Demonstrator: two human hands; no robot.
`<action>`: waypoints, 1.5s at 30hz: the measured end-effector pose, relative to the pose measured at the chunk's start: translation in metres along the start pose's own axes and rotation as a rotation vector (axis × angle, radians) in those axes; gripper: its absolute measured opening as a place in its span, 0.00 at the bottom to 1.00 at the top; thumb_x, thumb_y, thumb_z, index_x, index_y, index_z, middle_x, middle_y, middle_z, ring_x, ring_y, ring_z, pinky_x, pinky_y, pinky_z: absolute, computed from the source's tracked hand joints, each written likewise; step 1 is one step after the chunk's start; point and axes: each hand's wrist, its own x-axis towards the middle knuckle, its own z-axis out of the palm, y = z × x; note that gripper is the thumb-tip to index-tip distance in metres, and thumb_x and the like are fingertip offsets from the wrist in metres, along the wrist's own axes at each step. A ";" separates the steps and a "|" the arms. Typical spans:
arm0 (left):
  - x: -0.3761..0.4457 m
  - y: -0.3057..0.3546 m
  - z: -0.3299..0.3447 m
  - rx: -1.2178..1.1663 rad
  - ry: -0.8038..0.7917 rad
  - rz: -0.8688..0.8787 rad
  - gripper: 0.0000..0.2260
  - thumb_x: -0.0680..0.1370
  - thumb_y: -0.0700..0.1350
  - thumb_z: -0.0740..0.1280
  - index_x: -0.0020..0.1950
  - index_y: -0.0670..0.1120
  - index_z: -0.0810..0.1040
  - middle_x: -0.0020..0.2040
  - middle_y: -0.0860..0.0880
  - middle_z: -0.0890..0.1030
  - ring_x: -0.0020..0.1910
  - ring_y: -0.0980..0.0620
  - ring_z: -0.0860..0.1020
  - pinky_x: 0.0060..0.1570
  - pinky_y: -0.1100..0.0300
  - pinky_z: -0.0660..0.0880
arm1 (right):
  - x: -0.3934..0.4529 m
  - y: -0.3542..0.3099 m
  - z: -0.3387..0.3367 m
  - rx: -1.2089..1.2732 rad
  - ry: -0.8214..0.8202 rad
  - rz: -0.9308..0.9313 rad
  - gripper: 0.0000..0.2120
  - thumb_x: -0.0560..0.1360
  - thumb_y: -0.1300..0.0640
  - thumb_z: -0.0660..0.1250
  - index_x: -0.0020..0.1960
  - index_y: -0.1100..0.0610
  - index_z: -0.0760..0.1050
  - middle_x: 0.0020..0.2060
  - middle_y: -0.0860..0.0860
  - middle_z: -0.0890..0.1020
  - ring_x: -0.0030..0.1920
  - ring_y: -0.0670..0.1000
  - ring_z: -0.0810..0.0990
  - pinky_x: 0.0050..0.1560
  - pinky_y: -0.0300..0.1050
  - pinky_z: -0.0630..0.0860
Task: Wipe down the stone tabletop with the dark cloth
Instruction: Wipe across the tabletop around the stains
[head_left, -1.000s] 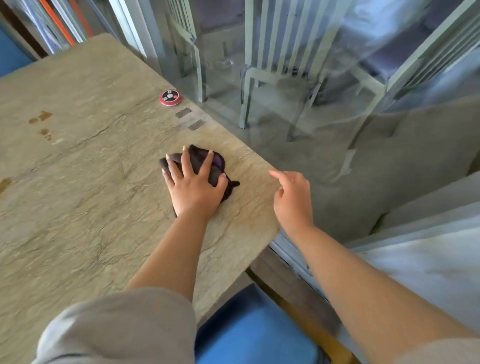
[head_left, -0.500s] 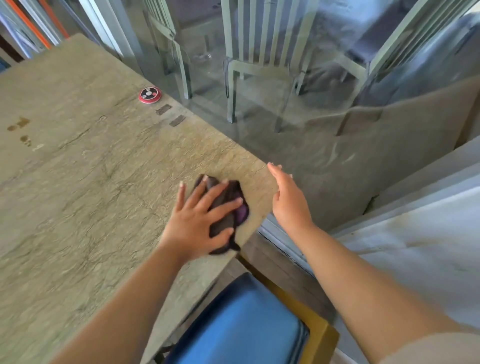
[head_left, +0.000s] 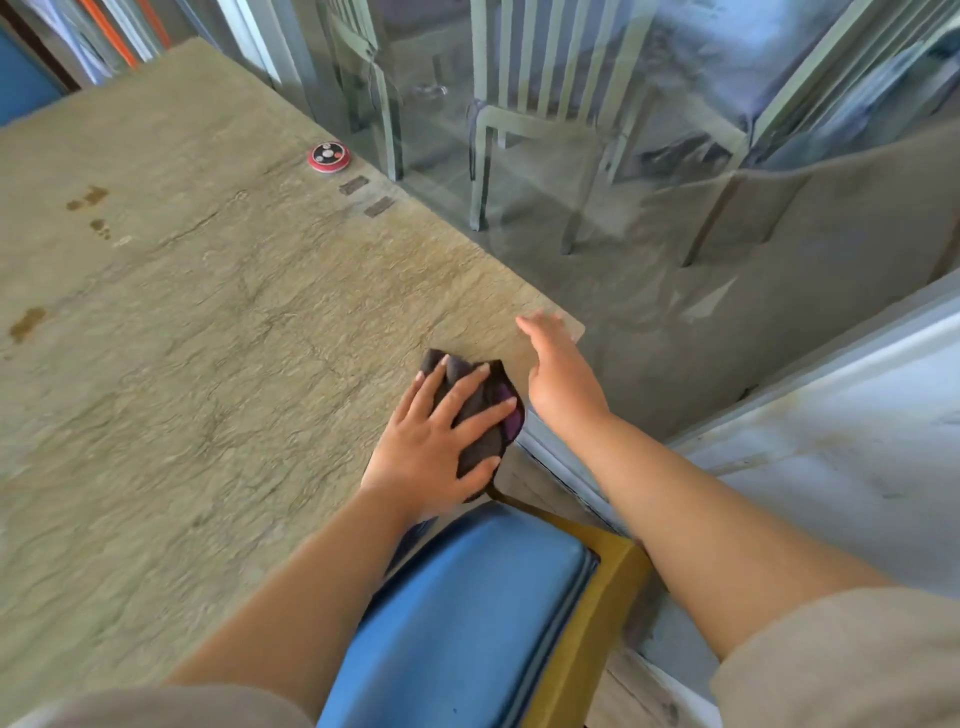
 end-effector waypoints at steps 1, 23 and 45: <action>-0.020 -0.007 0.001 0.016 -0.011 0.017 0.26 0.77 0.64 0.56 0.75 0.65 0.58 0.79 0.54 0.55 0.78 0.40 0.52 0.76 0.41 0.50 | 0.001 -0.007 0.002 -0.050 -0.049 -0.031 0.32 0.75 0.76 0.51 0.76 0.56 0.59 0.78 0.53 0.54 0.78 0.51 0.46 0.76 0.49 0.49; -0.255 -0.106 -0.010 0.043 -0.022 -0.357 0.26 0.77 0.65 0.55 0.75 0.67 0.55 0.80 0.55 0.52 0.79 0.44 0.51 0.75 0.39 0.45 | -0.048 -0.178 0.170 -0.587 -0.356 -0.400 0.27 0.79 0.57 0.59 0.76 0.51 0.56 0.78 0.55 0.49 0.77 0.61 0.43 0.74 0.66 0.45; -0.454 -0.248 -0.024 -0.173 0.100 -1.055 0.23 0.81 0.62 0.49 0.76 0.66 0.53 0.80 0.56 0.49 0.79 0.53 0.42 0.76 0.45 0.39 | -0.193 -0.261 0.330 -0.653 -0.253 -0.779 0.27 0.77 0.35 0.47 0.74 0.39 0.59 0.76 0.55 0.61 0.76 0.63 0.52 0.73 0.68 0.46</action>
